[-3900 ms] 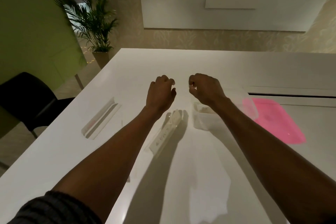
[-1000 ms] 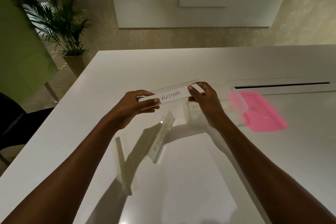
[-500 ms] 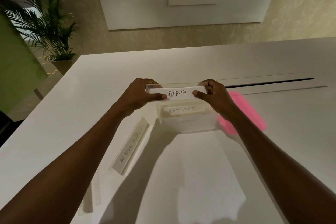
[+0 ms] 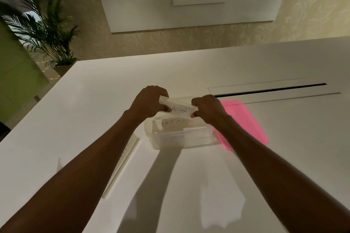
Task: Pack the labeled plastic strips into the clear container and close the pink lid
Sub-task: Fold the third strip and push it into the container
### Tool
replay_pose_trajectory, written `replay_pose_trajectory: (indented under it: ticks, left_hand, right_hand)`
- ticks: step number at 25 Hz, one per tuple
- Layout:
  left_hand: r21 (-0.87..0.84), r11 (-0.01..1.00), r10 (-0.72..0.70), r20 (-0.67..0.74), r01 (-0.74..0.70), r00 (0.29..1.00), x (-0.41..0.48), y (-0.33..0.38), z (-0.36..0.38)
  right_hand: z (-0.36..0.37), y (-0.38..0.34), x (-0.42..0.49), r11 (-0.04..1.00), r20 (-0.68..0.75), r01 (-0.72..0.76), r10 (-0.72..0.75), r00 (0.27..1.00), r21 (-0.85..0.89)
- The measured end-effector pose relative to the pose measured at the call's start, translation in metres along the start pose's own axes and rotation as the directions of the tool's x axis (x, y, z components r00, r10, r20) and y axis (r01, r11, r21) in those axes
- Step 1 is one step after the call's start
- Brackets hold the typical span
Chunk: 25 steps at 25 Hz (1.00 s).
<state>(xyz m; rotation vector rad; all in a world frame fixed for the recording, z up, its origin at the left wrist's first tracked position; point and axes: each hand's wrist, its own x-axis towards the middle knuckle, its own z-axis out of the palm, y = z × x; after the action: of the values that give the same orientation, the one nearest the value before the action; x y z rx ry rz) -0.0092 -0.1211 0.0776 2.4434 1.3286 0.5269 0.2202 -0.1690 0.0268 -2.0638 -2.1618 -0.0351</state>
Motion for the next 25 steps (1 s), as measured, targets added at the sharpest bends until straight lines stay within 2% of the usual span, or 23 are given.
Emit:
replay_pose_trajectory:
  ticks: [3, 7, 12, 15, 18, 21, 23, 25]
  left_hand:
    - [0.15, 0.989, 0.006, 0.013, -0.008, 1.0, 0.004, 0.001, 0.015]
    - [0.279, 0.958, -0.078, 0.037, 0.064, 0.996, 0.004, -0.011, 0.039]
    - [0.289, 0.945, -0.189, 0.1, 0.153, 0.977, 0.002, -0.023, 0.07]
    - [0.29, 0.941, -0.214, 0.103, 0.176, 0.971, 0.003, -0.03, 0.079]
    - [0.389, 0.915, -0.157, 0.091, 0.11, 0.983, 0.003, -0.034, 0.082]
    - [0.563, 0.827, -0.055, 0.073, 0.005, 0.996, 0.001, -0.034, 0.086]
    - [0.662, 0.749, -0.022, 0.067, -0.028, 0.998, -0.002, -0.032, 0.087]
    - [0.68, 0.733, -0.007, 0.037, -0.019, 0.999, -0.004, -0.029, 0.086]
  right_hand:
    - [0.009, 0.001, 0.0, 0.999, 0.014, -0.008, 0.008, 1.0, -0.049]
    - [0.013, 0.0, 0.0, 0.995, 0.041, -0.022, 0.026, 0.999, -0.095]
    - [0.016, 0.0, 0.001, 0.968, 0.061, 0.016, 0.0, 0.998, -0.251]
    - [0.022, 0.004, 0.004, 0.959, 0.079, 0.049, -0.028, 0.996, -0.278]
    - [0.025, 0.006, 0.005, 0.954, 0.073, 0.082, -0.063, 0.995, -0.288]
    - [0.025, 0.005, 0.004, 0.957, 0.074, 0.074, -0.055, 0.996, -0.28]
    - [0.026, 0.004, 0.003, 0.971, 0.034, 0.068, -0.062, 0.998, -0.231]
    - [0.025, 0.003, 0.003, 0.981, -0.03, 0.057, -0.064, 0.998, -0.185]
